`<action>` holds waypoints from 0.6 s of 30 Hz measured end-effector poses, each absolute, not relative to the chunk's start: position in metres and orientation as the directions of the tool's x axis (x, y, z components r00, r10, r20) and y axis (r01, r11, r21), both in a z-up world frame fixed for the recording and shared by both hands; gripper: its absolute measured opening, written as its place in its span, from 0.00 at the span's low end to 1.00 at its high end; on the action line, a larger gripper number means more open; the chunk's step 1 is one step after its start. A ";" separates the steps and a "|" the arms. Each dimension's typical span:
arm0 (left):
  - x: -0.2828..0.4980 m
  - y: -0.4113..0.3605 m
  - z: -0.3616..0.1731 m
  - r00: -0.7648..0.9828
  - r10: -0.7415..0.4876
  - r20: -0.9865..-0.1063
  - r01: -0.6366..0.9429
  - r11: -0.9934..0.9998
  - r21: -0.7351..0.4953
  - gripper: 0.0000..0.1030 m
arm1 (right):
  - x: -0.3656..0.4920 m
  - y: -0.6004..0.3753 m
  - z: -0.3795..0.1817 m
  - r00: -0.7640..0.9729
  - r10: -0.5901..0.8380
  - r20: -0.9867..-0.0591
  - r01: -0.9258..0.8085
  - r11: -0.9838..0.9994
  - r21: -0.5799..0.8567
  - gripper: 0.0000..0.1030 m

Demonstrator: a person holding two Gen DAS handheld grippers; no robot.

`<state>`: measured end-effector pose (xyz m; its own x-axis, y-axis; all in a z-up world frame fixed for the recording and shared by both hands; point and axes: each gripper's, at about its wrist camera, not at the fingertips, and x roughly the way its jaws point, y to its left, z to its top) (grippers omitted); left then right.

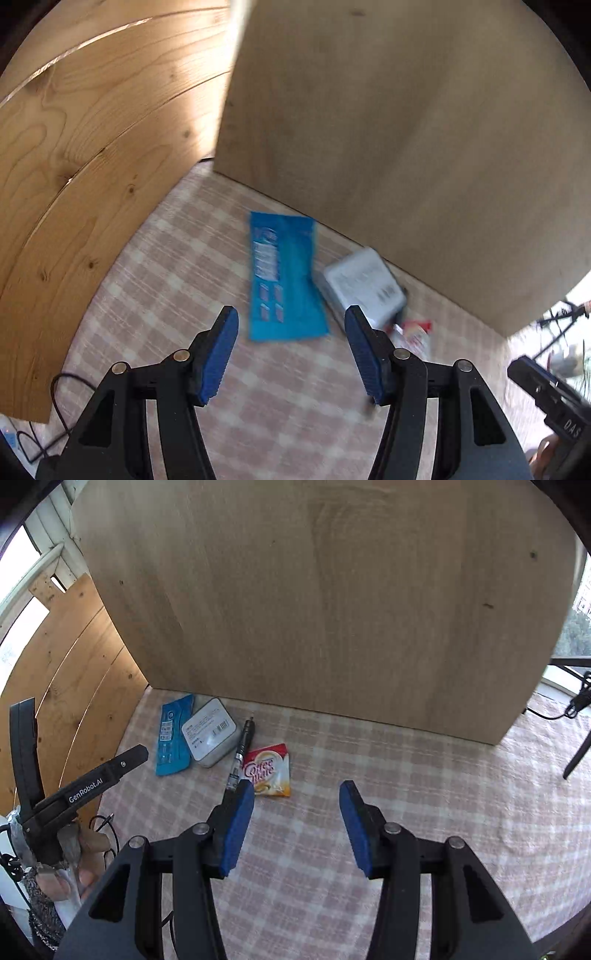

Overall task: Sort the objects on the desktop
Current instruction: 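Grasp the blue wipe packet with the left gripper while the right grasps the black pen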

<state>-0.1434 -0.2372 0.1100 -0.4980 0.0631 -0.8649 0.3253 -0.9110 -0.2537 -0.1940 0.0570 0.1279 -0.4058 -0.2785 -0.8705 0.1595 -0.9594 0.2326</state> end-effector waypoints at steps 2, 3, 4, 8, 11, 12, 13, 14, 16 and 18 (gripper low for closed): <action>-0.154 -0.254 0.100 -0.496 0.062 -0.866 0.363 -0.891 -0.271 0.54 | -0.207 0.046 0.118 -0.384 -0.296 -0.875 0.162 -0.954 0.251 0.46; -0.159 -0.261 0.095 -0.497 0.071 -0.865 0.375 -0.881 -0.288 0.54 | -0.212 0.041 0.113 -0.371 -0.304 -0.877 0.163 -0.952 0.260 0.46; -0.164 -0.267 0.090 -0.497 0.078 -0.864 0.386 -0.872 -0.301 0.54 | -0.217 0.036 0.108 -0.362 -0.308 -0.880 0.165 -0.950 0.265 0.46; -0.180 -0.276 0.075 -0.486 0.078 -0.871 0.406 -0.862 -0.303 0.54 | -0.230 0.015 0.095 -0.358 -0.298 -0.885 0.191 -0.951 0.243 0.46; -0.187 -0.273 0.065 -0.480 0.081 -0.873 0.397 -0.868 -0.299 0.51 | -0.238 -0.001 0.092 -0.367 -0.296 -0.882 0.224 -0.948 0.225 0.46; -0.189 -0.271 0.062 -0.479 0.082 -0.874 0.395 -0.869 -0.297 0.50 | -0.241 -0.006 0.091 -0.370 -0.291 -0.882 0.237 -0.948 0.213 0.46; -0.190 -0.270 0.060 -0.477 0.082 -0.875 0.394 -0.870 -0.296 0.50 | -0.245 -0.012 0.090 -0.377 -0.280 -0.883 0.247 -0.949 0.195 0.46; -0.191 -0.269 0.057 -0.477 0.083 -0.875 0.393 -0.870 -0.297 0.50 | -0.249 -0.017 0.089 -0.388 -0.265 -0.883 0.250 -0.952 0.176 0.46; -0.193 -0.266 0.051 -0.475 0.093 -0.875 0.389 -0.870 -0.303 0.46 | -0.256 -0.022 0.086 -0.390 -0.262 -0.883 0.248 -0.953 0.173 0.46; -0.194 -0.263 0.048 -0.485 0.085 -0.871 0.381 -0.876 -0.298 0.44 | -0.263 -0.024 0.080 -0.375 -0.268 -0.887 0.227 -0.955 0.192 0.46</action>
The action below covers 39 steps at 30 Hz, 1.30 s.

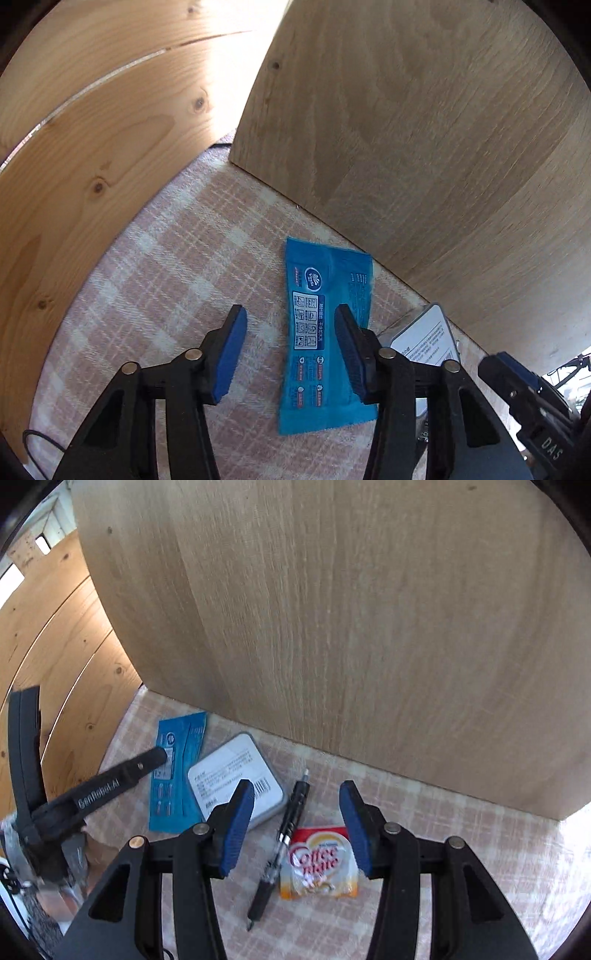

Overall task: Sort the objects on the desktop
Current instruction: 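Grasp the blue wipe packet with the left gripper while the right grasps the black pen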

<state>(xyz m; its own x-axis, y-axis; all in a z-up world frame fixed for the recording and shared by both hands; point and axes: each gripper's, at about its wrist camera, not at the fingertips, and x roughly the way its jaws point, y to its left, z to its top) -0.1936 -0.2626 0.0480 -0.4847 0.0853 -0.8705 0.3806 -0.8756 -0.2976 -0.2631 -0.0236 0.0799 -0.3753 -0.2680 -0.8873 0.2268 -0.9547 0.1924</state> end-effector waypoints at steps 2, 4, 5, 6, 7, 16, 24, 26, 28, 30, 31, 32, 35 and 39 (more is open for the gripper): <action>-0.194 -0.258 0.047 -0.495 0.073 -0.866 0.367 -0.886 -0.284 0.43 | -0.266 -0.025 0.074 -0.372 -0.268 -0.889 0.203 -0.958 0.204 0.46; -0.195 -0.255 0.046 -0.501 0.074 -0.862 0.358 -0.889 -0.284 0.39 | -0.267 -0.024 0.071 -0.373 -0.256 -0.892 0.186 -0.962 0.199 0.46; -0.196 -0.254 0.045 -0.503 0.086 -0.860 0.351 -0.889 -0.295 0.37 | -0.266 -0.023 0.069 -0.378 -0.240 -0.894 0.172 -0.967 0.187 0.46; -0.197 -0.253 0.044 -0.504 0.098 -0.858 0.343 -0.889 -0.303 0.32 | -0.265 -0.021 0.067 -0.381 -0.227 -0.896 0.157 -0.971 0.179 0.46; -0.198 -0.252 0.044 -0.504 0.103 -0.857 0.335 -0.892 -0.304 0.29 | -0.264 -0.017 0.066 -0.379 -0.224 -0.898 0.142 -0.973 0.182 0.46; -0.202 -0.229 0.041 -0.515 0.151 -0.844 0.228 -0.925 -0.305 0.25 | -0.271 -0.002 0.052 -0.319 -0.306 -0.897 0.110 -0.952 0.285 0.46; -0.202 -0.197 0.037 -0.510 0.238 -0.826 0.106 -0.936 -0.335 0.25 | -0.273 0.007 0.045 -0.289 -0.393 -0.873 0.094 -0.919 0.383 0.46; -0.202 -0.190 0.036 -0.503 0.255 -0.826 0.094 -0.933 -0.346 0.25 | -0.274 0.013 0.044 -0.289 -0.401 -0.869 0.082 -0.915 0.395 0.46; -0.201 -0.183 0.035 -0.501 0.266 -0.824 0.077 -0.934 -0.349 0.25 | -0.276 0.020 0.041 -0.271 -0.429 -0.862 0.056 -0.901 0.431 0.46; -0.199 -0.176 0.034 -0.501 0.268 -0.823 0.066 -0.936 -0.345 0.25 | -0.276 0.025 0.039 -0.257 -0.450 -0.856 0.038 -0.889 0.456 0.46; -0.198 -0.171 0.034 -0.496 0.277 -0.823 0.050 -0.937 -0.346 0.25 | -0.274 0.027 0.039 -0.255 -0.454 -0.854 0.035 -0.887 0.461 0.46; -0.197 -0.166 0.033 -0.491 0.288 -0.822 0.034 -0.937 -0.349 0.25 | -0.272 0.028 0.039 -0.254 -0.452 -0.855 0.037 -0.888 0.458 0.46; -0.193 -0.154 0.032 -0.484 0.297 -0.823 0.008 -0.939 -0.344 0.23 | -0.267 0.037 0.040 -0.254 -0.453 -0.855 0.028 -0.887 0.461 0.46; -0.183 -0.136 0.031 -0.473 0.315 -0.823 -0.023 -0.938 -0.346 0.22 | -0.255 0.049 0.042 -0.267 -0.443 -0.856 0.009 -0.889 0.457 0.45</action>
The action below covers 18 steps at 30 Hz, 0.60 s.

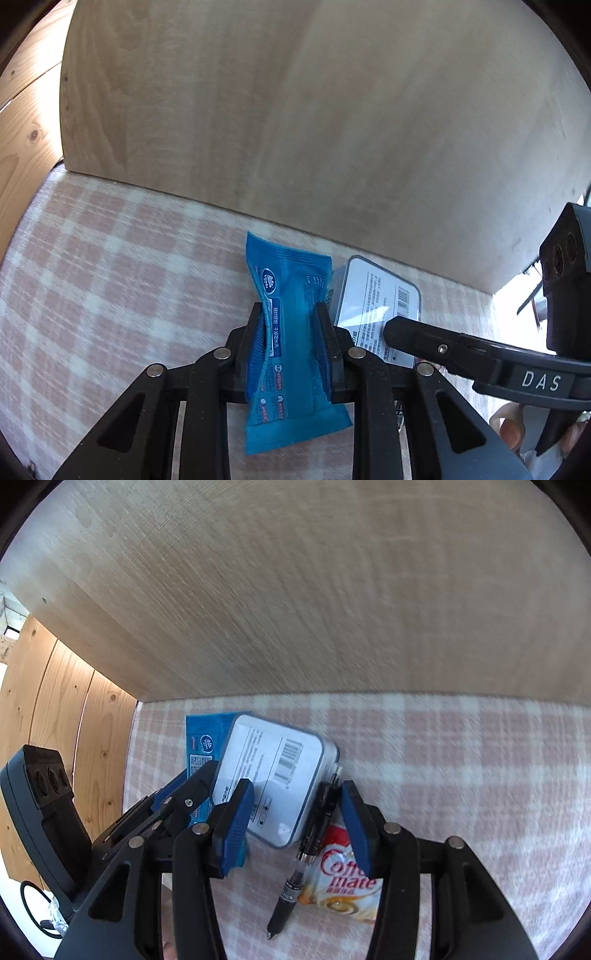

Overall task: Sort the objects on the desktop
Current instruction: 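Grasp the blue wipe packet with the left gripper while the right grasps the black pen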

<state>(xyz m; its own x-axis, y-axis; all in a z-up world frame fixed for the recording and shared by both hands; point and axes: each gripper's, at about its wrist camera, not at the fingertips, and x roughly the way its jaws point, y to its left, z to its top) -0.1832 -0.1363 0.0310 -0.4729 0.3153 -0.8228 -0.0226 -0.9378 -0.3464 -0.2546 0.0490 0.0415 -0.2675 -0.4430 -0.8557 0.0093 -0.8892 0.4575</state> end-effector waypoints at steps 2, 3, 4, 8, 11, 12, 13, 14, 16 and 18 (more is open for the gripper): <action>-0.177 -0.127 0.030 -0.469 0.326 -0.821 -0.036 -0.936 -0.351 0.21 | -0.250 0.058 0.041 -0.273 -0.445 -0.853 -0.006 -0.886 0.464 0.44; -0.174 -0.123 0.030 -0.465 0.333 -0.820 -0.041 -0.933 -0.356 0.21 | -0.249 0.063 0.041 -0.274 -0.446 -0.852 -0.013 -0.884 0.467 0.44; -0.172 -0.119 0.029 -0.460 0.344 -0.819 -0.045 -0.930 -0.365 0.21 | -0.247 0.067 0.042 -0.276 -0.444 -0.852 -0.022 -0.883 0.468 0.43; -0.157 -0.096 0.027 -0.442 0.366 -0.819 -0.091 -0.926 -0.365 0.21 | -0.232 0.086 0.043 -0.284 -0.433 -0.855 -0.038 -0.886 0.461 0.43; -0.147 -0.080 0.026 -0.426 0.381 -0.820 -0.111 -0.922 -0.371 0.21 | -0.216 0.098 0.042 -0.290 -0.434 -0.853 -0.051 -0.883 0.466 0.43; -0.144 -0.075 0.025 -0.420 0.389 -0.820 -0.115 -0.919 -0.377 0.20 | -0.213 0.103 0.042 -0.292 -0.434 -0.852 -0.054 -0.882 0.467 0.43; -0.140 -0.070 0.025 -0.416 0.392 -0.820 -0.119 -0.918 -0.378 0.20 | -0.209 0.107 0.042 -0.290 -0.434 -0.853 -0.057 -0.882 0.468 0.43; -0.136 -0.064 0.025 -0.411 0.399 -0.820 -0.126 -0.916 -0.382 0.19 | -0.204 0.112 0.042 -0.290 -0.433 -0.854 -0.063 -0.882 0.468 0.43; -0.128 -0.056 0.024 -0.400 0.407 -0.821 -0.140 -0.912 -0.384 0.18 | -0.196 0.120 0.044 -0.290 -0.427 -0.857 -0.070 -0.883 0.463 0.43; -0.126 -0.044 0.023 -0.390 0.415 -0.822 -0.157 -0.909 -0.385 0.14 | -0.185 0.125 0.046 -0.287 -0.422 -0.860 -0.065 -0.887 0.458 0.43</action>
<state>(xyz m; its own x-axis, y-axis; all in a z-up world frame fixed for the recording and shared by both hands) -0.1256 -0.0443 0.0233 -0.3902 0.4154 -0.8217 -0.1570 -0.9094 -0.3852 -0.1855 0.1249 0.0461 -0.2875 -0.4224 -0.8596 -0.0655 -0.8867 0.4576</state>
